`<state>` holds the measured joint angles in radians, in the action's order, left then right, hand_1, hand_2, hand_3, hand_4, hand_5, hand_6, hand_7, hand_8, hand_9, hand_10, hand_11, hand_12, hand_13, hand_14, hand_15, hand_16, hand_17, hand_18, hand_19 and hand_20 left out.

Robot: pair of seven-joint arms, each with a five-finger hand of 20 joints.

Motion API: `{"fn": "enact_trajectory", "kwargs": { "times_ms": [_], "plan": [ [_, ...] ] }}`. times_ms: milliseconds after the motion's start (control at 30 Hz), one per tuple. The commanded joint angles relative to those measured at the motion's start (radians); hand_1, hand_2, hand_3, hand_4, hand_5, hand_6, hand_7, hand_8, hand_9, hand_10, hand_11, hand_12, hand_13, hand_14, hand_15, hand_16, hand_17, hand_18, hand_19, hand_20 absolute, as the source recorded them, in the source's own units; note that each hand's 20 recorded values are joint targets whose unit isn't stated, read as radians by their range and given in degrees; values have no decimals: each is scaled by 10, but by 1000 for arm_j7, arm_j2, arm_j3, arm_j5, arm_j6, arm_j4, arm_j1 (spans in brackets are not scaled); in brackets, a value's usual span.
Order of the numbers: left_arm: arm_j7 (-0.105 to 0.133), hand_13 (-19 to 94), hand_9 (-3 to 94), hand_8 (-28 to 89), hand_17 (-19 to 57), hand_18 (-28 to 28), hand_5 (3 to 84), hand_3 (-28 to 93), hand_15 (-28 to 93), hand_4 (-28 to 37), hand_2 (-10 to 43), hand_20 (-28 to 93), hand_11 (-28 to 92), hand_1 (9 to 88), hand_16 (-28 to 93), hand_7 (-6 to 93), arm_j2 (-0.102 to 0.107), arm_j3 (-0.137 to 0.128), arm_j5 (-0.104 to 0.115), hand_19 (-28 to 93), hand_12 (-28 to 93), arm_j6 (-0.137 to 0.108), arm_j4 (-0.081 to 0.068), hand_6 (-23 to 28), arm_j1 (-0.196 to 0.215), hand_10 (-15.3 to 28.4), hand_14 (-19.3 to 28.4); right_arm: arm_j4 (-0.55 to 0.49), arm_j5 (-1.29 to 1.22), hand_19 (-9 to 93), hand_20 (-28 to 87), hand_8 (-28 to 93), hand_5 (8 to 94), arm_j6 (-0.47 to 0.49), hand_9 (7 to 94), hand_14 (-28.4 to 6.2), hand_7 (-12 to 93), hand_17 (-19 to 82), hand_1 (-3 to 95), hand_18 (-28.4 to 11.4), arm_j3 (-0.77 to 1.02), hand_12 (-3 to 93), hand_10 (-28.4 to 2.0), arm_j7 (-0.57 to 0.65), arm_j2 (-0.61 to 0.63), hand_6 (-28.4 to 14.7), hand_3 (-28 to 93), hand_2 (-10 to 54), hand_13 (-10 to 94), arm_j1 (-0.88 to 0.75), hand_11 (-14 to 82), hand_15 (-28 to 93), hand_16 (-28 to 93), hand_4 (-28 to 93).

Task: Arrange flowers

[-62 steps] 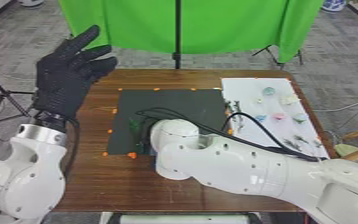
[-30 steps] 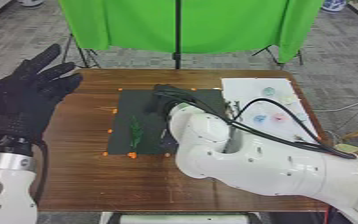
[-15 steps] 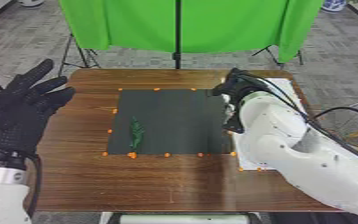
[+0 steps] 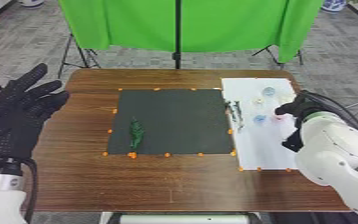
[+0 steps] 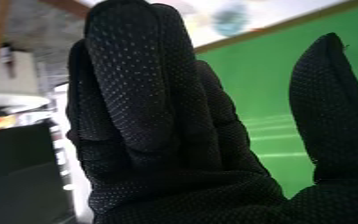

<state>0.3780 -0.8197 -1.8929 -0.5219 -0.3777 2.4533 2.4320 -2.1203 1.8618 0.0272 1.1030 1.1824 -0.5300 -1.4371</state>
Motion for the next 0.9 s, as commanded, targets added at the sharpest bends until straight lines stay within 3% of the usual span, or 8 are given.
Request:
{"fn": "enact_trajectory", "kwargs": {
  "times_ms": [33,133,400,500,533,567,667,900],
  "plan": [
    [15,259,332,-86,-52,266,359,781,602,-272,83,268,309,204,-117,136,-5,0,7,622,126,-12,5,92,34,212,284,-6,25,932,-81,-91,534,51,810,-122,61,460,326,-252,104,141,-210,43,63,-112,658,-32,824,-192,199,520,139,-213],
    [33,260,332,-87,-52,266,359,782,603,-272,82,268,310,205,-118,137,2,3,13,622,125,-16,10,91,45,213,284,-6,18,932,-89,-89,535,79,806,-124,53,463,335,-250,118,128,-224,60,64,-120,650,-38,820,-216,181,523,133,-212],
    [32,259,332,-88,-52,266,359,781,604,-271,82,267,310,207,-119,137,-1,3,11,622,124,-13,10,92,45,213,284,2,6,921,-152,-83,569,122,719,-129,47,463,363,-231,164,81,-233,76,68,-178,636,-49,781,-283,146,539,89,-201],
    [29,259,332,-88,-52,266,359,781,603,-269,82,267,310,207,-119,137,-4,3,11,622,124,-16,11,91,44,213,284,4,6,919,-164,-87,591,127,673,-119,66,463,378,-222,167,61,-206,70,72,-245,632,-50,763,-295,201,551,83,-198],
    [31,260,332,-88,-52,266,359,781,602,-269,82,266,310,207,-119,137,-4,3,12,622,124,-17,10,91,44,213,284,5,3,917,-163,-88,597,134,649,-116,77,462,390,-217,167,53,-188,70,70,-274,622,-48,760,-294,266,557,83,-190],
    [30,260,333,-88,-52,266,359,781,602,-268,82,266,310,207,-119,137,-4,5,12,622,124,-19,9,91,40,213,284,5,4,916,-164,-89,598,135,641,-115,80,462,393,-214,163,54,-182,70,68,-280,620,-48,758,-290,291,559,83,-189],
    [26,259,332,-88,-53,266,360,781,602,-268,81,266,311,208,-119,137,-5,7,10,622,124,-15,8,92,36,211,284,7,28,913,-167,-88,584,118,628,-114,77,460,411,-205,128,56,-171,61,71,-284,615,-53,751,-267,354,569,86,-185],
    [15,260,334,-88,-53,266,360,782,603,-266,80,266,311,210,-119,138,-7,20,12,622,124,-14,3,92,19,213,284,44,48,888,-182,-85,587,75,656,-117,60,462,430,-181,42,48,-201,51,75,-209,632,-66,737,-197,328,587,75,-192]
  ]
}}
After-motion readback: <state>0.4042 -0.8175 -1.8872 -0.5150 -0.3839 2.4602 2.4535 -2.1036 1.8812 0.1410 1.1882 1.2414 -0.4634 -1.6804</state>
